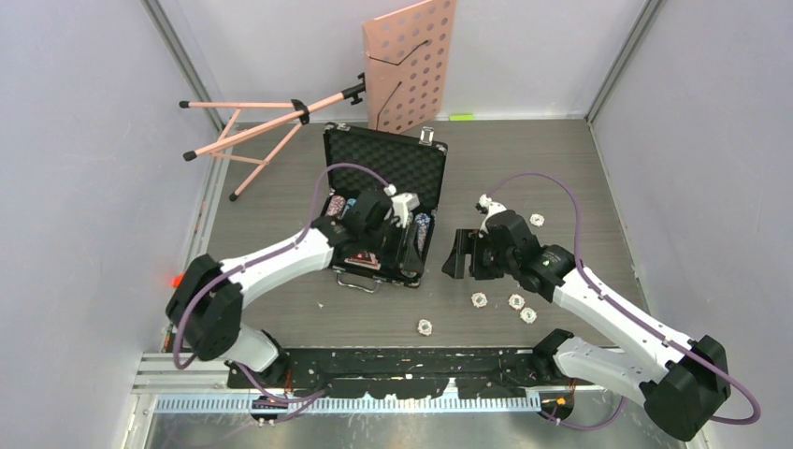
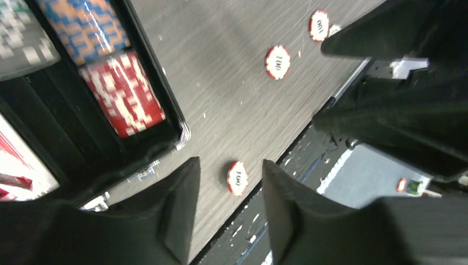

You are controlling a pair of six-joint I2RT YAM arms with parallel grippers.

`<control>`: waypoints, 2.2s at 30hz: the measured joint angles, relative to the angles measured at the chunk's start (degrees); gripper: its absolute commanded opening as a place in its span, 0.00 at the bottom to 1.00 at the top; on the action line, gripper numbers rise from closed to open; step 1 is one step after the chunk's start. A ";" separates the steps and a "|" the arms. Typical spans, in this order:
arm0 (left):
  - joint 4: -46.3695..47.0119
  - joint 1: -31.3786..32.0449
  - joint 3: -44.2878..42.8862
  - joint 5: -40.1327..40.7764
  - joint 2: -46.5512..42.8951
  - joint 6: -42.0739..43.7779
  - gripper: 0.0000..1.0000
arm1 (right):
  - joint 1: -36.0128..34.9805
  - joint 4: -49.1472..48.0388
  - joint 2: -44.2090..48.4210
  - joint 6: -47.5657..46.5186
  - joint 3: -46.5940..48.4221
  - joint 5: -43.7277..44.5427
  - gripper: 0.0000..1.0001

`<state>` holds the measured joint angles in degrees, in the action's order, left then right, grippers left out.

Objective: Pack up texas hold em set

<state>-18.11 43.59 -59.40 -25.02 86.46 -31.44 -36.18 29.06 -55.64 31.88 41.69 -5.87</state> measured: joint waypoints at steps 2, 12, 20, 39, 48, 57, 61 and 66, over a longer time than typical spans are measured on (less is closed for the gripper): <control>-0.09 2.91 2.75 4.37 -3.02 1.95 0.79 | 0.00 2.19 -0.15 1.27 -0.28 1.46 0.76; -1.14 25.24 9.16 29.49 -7.41 1.46 1.00 | -0.04 10.38 -5.09 7.34 -0.13 12.50 0.76; -3.26 33.27 7.13 40.33 1.95 -3.34 0.93 | -0.04 10.88 0.50 9.62 -0.98 15.30 0.76; 0.00 33.70 1.92 40.72 12.63 -3.08 0.16 | -0.04 12.87 6.29 11.52 -2.82 16.31 0.75; 0.28 31.19 2.56 37.44 12.07 -3.48 0.18 | -0.04 13.44 4.92 11.58 -2.82 15.98 0.77; 0.57 29.68 5.95 36.37 6.78 -3.21 0.24 | -0.04 18.60 2.10 13.77 -0.98 18.95 0.79; 0.98 29.07 8.72 36.28 2.32 -2.82 0.36 | -0.04 20.57 -1.46 16.09 0.59 22.29 0.84; 1.60 26.51 12.33 36.46 -3.91 -2.38 0.58 | -0.04 19.63 -6.01 18.05 0.39 21.07 0.77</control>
<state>-16.51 70.11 -47.07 11.44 82.54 -33.82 -36.23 48.69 -61.65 49.93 42.09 15.20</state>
